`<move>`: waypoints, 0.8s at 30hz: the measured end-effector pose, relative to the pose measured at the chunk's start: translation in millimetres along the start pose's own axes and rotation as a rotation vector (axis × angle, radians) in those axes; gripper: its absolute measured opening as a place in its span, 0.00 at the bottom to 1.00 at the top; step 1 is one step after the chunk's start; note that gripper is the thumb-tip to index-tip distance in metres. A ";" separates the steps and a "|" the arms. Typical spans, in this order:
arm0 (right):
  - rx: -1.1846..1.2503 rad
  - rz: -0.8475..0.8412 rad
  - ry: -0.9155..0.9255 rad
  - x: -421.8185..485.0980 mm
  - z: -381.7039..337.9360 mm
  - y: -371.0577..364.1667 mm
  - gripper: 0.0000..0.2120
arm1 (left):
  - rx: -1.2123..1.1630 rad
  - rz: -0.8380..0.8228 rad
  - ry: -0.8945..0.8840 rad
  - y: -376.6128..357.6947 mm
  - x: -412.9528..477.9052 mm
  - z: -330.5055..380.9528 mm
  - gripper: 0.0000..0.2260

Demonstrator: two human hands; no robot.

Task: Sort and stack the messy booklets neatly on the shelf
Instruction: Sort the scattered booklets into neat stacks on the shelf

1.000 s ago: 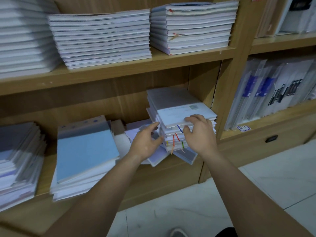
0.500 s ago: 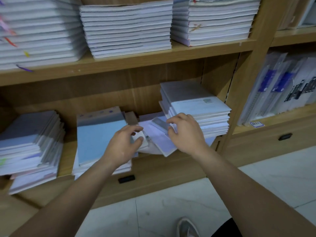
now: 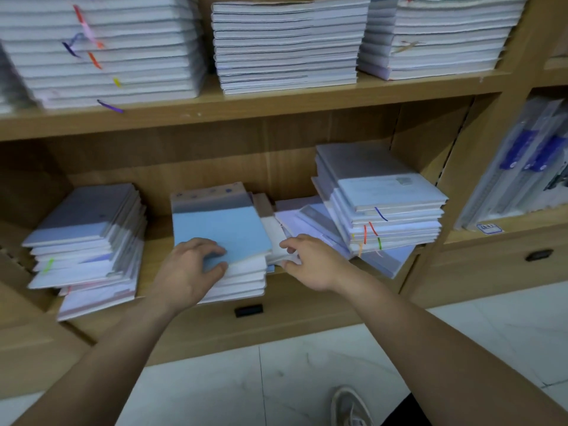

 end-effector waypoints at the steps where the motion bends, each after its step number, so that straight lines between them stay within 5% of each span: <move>1: 0.015 0.005 0.001 0.5 1.4 0.1 0.24 | -0.016 0.009 -0.002 -1.0 1.3 0.6 0.13; 9: 0.040 0.092 -0.033 0.2 26.5 5.3 0.21 | -0.022 -0.001 -0.009 -14.6 10.5 16.2 0.14; 15: 0.077 0.055 0.027 20.4 -3.5 -7.2 0.29 | 0.010 0.002 0.003 -8.4 7.6 7.8 0.17; 24: 0.047 0.072 0.037 31.9 -34.2 -13.6 0.24 | -0.028 -0.021 0.049 8.9 1.9 -25.6 0.18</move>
Point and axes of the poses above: each hand's wrist, its own x-axis towards the middle knuckle, its own y-axis out of the back of the hand, z = x × y, the point moved 1 cm from there along x, towards the middle knuckle, and after that the axes turned 14 degrees about -x, right-handed, at the moved point
